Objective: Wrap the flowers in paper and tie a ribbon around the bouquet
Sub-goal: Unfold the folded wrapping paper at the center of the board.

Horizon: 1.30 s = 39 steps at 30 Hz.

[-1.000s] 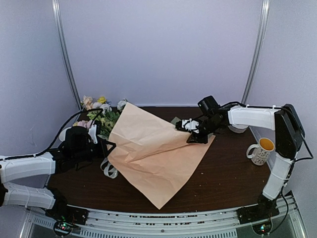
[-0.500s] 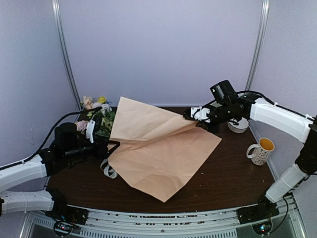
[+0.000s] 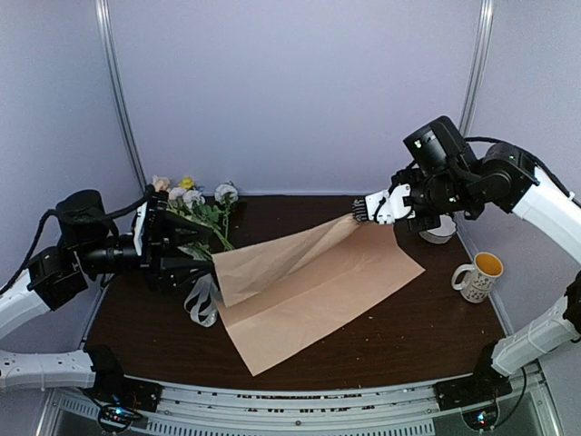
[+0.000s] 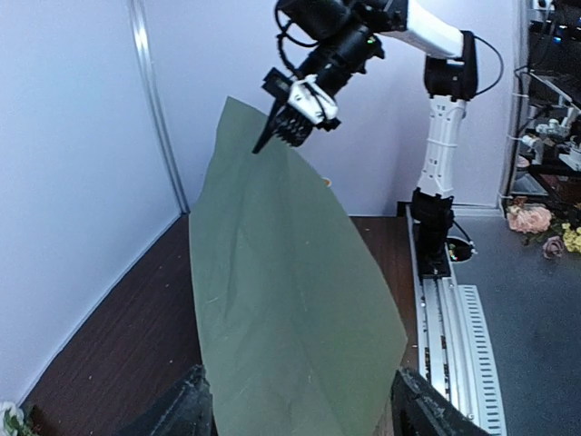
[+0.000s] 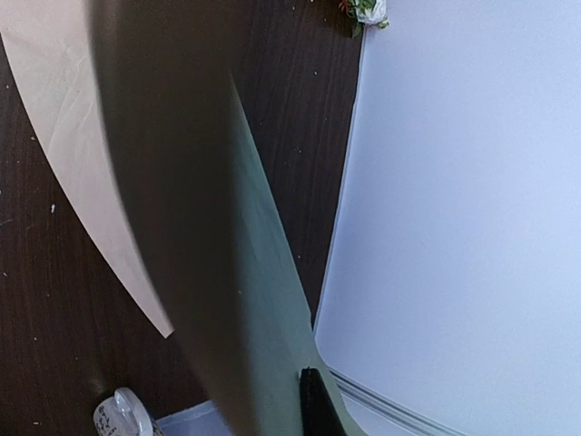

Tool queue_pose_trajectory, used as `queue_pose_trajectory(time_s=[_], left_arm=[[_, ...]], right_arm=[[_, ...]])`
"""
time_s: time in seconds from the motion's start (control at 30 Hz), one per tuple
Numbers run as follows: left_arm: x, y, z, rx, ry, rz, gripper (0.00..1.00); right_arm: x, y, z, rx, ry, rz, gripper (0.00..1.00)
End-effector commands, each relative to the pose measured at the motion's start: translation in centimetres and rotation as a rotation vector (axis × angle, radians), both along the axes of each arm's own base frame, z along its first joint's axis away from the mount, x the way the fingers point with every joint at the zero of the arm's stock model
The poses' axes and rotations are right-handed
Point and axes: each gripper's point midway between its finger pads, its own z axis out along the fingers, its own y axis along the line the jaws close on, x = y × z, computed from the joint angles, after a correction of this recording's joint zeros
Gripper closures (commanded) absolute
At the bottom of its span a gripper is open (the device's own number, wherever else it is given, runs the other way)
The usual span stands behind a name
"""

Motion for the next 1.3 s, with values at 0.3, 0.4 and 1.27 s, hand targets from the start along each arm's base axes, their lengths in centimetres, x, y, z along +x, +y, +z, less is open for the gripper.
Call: queue_pose_trajectory(time_s=[0.3,0.4,1.27], left_arm=[[-1.9,-4.8,3.0,0.142,-0.013,-0.172,0.29],[-1.8,-6.7,2.3,0.176,0.008,-0.195,0.29],[5.3,-9.9,-4.4,0.425,0.029,0.076,1.00]], right_arm=[[1.6,0.1,1.2,-0.207,-0.021,-0.095,1.00],[1.9,0.6,1.2,-0.199,-0.017,-0.100,1.00],[-0.5,1.5,-0.4,-0.192,-0.009,0.029,1.00]])
